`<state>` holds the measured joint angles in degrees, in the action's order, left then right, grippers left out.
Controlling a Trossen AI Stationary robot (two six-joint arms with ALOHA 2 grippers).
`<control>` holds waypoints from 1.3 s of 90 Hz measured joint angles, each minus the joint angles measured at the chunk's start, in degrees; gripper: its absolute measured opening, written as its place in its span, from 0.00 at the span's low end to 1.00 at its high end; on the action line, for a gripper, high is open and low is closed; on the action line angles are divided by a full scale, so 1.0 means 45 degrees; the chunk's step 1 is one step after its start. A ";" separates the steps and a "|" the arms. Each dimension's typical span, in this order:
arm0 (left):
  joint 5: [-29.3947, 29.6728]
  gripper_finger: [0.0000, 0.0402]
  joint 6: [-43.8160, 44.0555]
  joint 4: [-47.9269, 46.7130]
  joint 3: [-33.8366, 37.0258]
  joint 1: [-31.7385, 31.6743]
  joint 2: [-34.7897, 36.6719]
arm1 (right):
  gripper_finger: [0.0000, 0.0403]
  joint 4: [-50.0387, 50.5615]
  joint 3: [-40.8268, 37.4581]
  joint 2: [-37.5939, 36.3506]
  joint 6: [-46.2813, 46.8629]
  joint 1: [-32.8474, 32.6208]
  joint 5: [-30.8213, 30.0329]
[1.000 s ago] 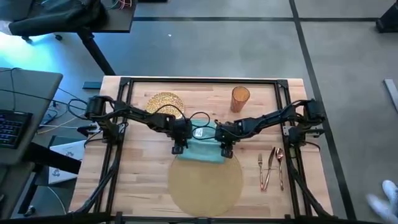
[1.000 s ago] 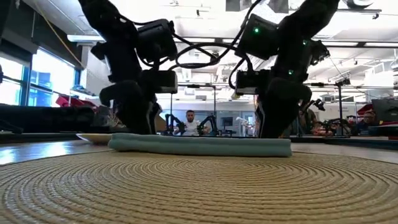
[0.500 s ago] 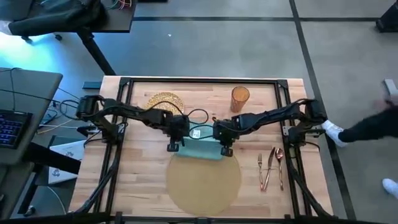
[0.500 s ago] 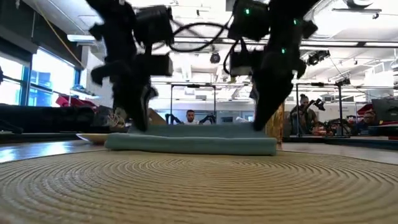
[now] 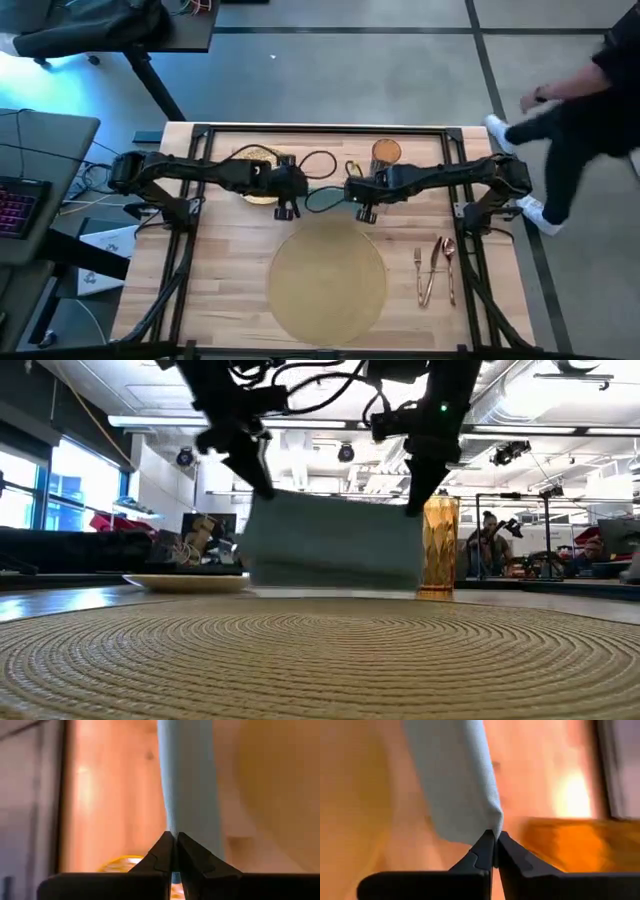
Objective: Set table place
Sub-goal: Fold the blue napkin
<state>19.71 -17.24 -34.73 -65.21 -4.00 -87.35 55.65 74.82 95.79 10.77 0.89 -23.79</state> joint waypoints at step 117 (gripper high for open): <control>-0.3916 0.13 1.1763 0.1476 0.2680 0.4117 -0.0217 | 0.35 -0.8081 -0.5186 -0.1014 0.0260 -0.2883 0.6790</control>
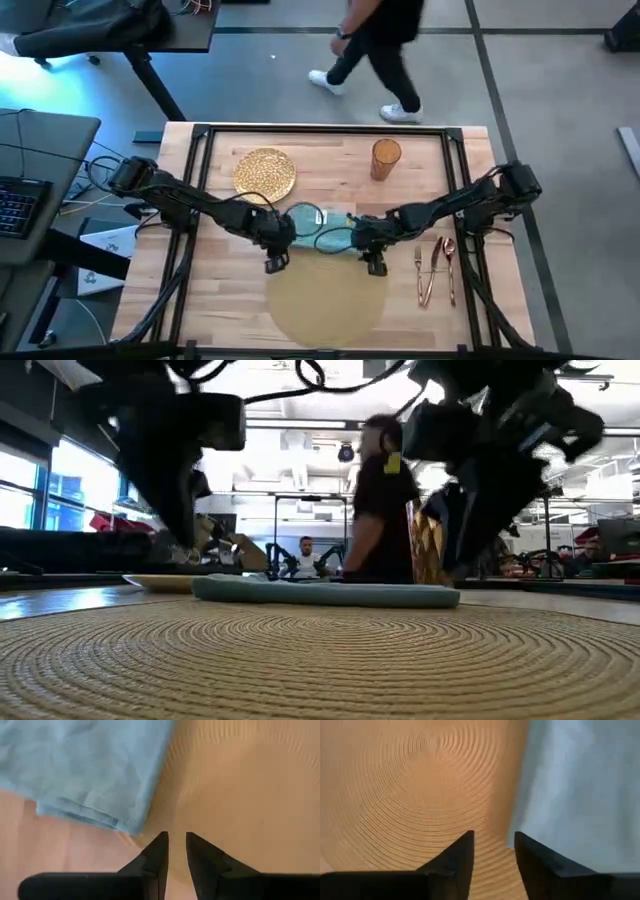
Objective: Set table place
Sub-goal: Fold the blue napkin
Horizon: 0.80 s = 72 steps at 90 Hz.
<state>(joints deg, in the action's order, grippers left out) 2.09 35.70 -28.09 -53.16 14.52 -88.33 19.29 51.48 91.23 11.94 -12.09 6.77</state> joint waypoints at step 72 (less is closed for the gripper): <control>0.1280 0.40 1.4593 0.3935 0.2946 -0.1115 -0.0313 | 0.43 0.1309 -0.0010 -0.2771 -0.0761 0.3427 -0.0457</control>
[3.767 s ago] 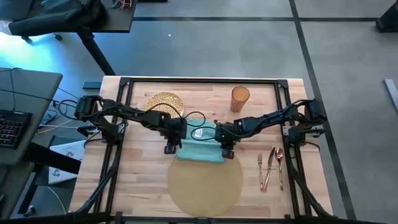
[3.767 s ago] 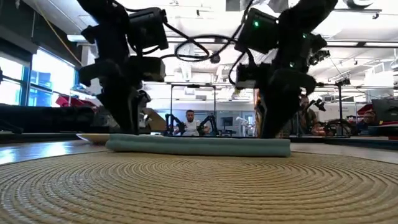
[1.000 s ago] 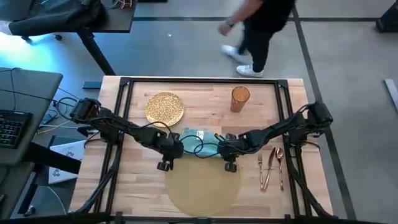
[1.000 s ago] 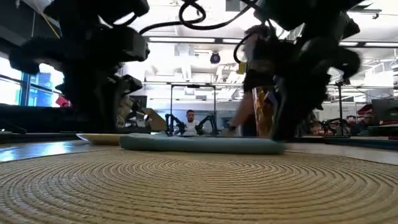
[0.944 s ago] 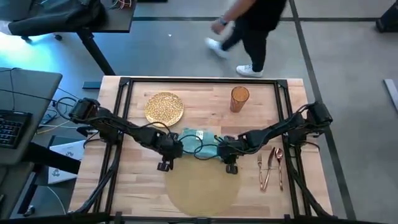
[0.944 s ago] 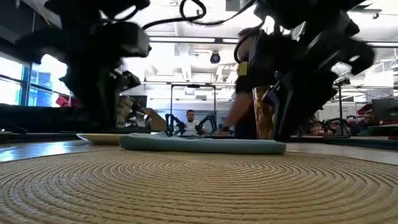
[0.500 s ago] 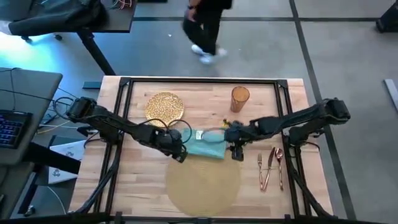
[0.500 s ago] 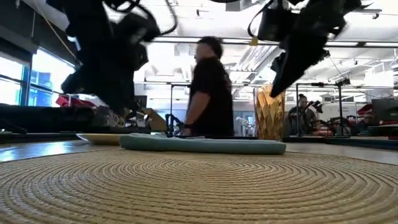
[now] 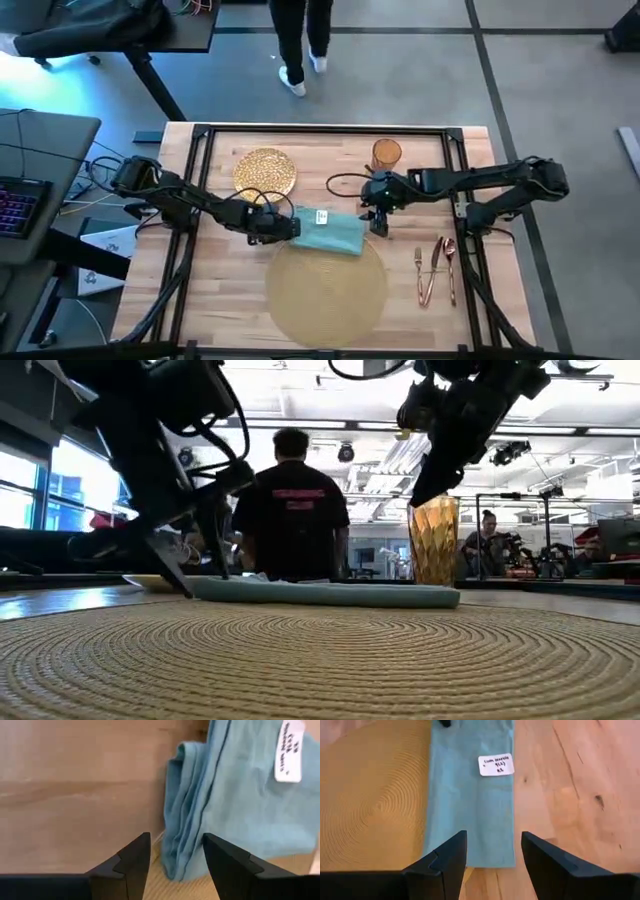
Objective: Set table place
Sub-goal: Fold the blue napkin
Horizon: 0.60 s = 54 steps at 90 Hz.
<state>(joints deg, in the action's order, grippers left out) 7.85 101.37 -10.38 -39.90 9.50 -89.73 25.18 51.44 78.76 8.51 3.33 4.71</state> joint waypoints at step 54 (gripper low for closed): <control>-0.0199 0.22 -0.3271 0.3028 -0.0003 -0.0926 -0.1438 | 0.43 -0.0154 0.0005 0.0005 0.2160 -0.0083 0.0026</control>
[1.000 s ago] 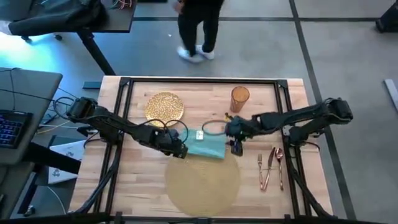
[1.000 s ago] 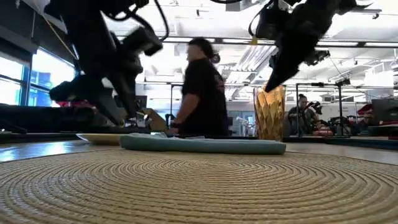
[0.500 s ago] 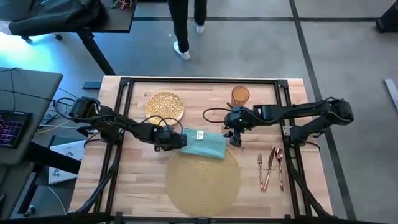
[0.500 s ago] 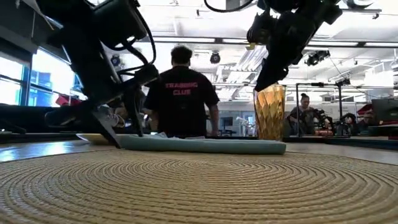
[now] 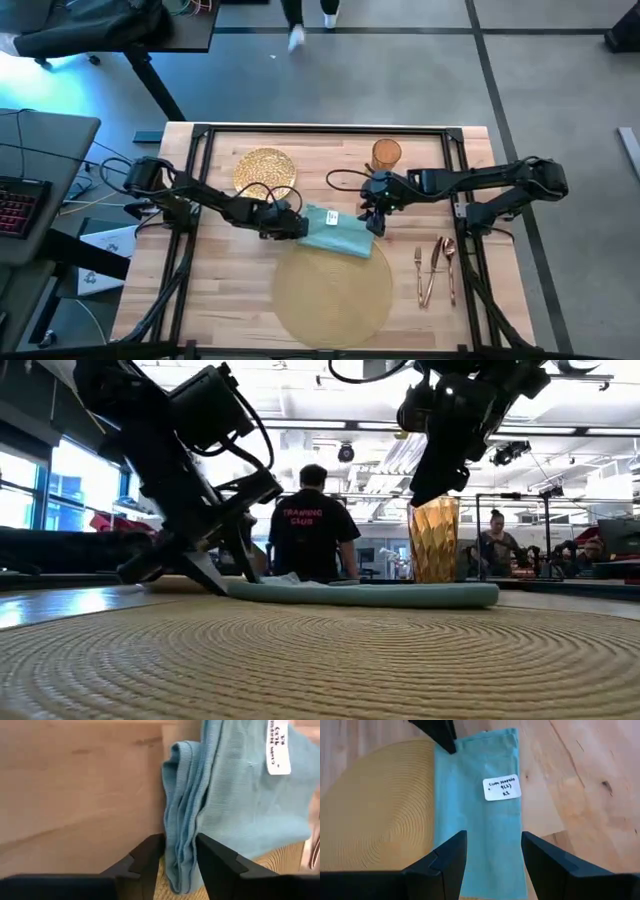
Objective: Set table place
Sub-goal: Fold the blue napkin
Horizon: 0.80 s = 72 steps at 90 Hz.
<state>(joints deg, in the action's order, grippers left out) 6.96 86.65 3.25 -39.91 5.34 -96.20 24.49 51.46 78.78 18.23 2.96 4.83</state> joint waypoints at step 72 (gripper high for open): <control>-0.5026 0.00 -0.6972 -0.3782 -0.3885 -0.1235 0.1218 | 0.43 0.0389 0.0000 0.0000 0.0930 -0.1634 0.1161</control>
<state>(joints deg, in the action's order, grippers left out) -15.66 55.27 -13.77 -57.39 -0.22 -90.72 26.24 51.46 78.78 22.41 -4.39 10.06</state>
